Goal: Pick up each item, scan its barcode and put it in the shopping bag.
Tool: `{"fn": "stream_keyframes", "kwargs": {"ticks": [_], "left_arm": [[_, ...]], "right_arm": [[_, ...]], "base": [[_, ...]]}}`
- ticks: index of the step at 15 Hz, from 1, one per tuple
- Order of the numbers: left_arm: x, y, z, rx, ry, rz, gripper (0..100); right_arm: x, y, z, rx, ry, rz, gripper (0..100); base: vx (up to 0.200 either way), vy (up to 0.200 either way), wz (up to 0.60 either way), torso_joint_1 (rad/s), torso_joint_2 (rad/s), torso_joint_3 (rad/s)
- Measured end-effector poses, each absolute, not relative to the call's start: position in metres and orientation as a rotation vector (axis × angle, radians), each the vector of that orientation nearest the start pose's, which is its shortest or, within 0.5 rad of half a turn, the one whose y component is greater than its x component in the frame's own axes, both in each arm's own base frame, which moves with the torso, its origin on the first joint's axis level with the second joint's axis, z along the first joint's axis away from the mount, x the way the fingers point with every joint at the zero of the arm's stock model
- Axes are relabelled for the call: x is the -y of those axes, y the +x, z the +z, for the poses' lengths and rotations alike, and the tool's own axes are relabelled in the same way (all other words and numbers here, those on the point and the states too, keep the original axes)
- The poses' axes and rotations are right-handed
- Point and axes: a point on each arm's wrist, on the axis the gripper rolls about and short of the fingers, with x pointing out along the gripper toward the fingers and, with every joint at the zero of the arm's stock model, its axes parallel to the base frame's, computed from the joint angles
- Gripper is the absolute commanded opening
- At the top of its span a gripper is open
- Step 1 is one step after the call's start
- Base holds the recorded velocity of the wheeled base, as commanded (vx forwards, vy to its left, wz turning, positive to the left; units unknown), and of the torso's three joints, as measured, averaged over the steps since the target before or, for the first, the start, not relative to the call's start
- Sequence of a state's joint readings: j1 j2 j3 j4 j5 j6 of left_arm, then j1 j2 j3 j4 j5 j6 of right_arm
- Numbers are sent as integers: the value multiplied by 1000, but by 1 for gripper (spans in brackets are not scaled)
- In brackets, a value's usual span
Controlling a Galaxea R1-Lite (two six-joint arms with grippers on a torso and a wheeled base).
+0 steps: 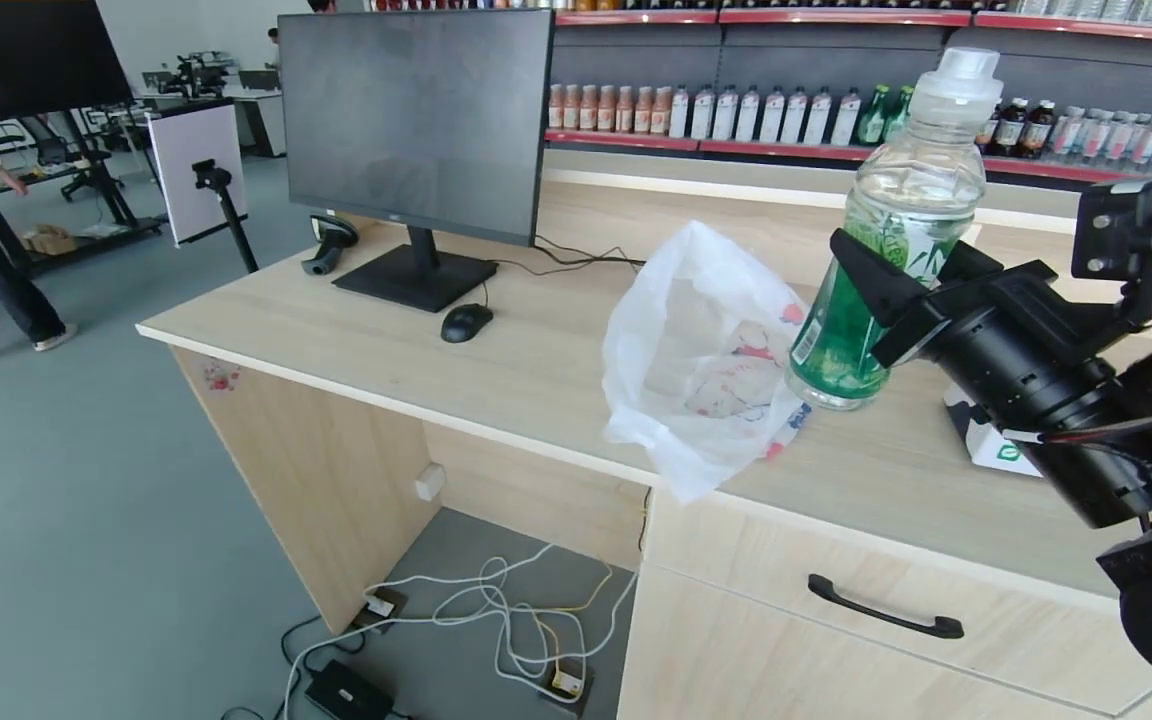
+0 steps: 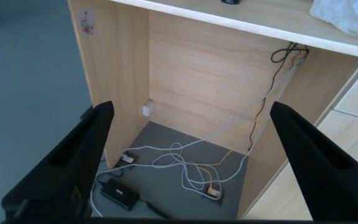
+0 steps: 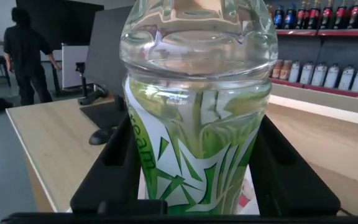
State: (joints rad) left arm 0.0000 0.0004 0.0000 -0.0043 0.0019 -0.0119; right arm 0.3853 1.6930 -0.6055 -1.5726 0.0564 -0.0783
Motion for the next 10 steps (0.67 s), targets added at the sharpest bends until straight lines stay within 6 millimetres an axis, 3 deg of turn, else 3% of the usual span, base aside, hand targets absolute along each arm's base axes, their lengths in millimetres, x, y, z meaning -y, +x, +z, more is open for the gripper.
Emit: {"fn": "stream_keyframes", "kwargs": {"ticks": [1,10], "left_arm": [[0,-23,76,4,-11,2,100],[0,-23,76,4,-14,2,100]], "right_arm": [[-105,255,225,492,4,416,0],[-103,256,228,503,9,408,0]], "base": [[0,0,0,0,0,0],[0,200,0,3,5,3]]}}
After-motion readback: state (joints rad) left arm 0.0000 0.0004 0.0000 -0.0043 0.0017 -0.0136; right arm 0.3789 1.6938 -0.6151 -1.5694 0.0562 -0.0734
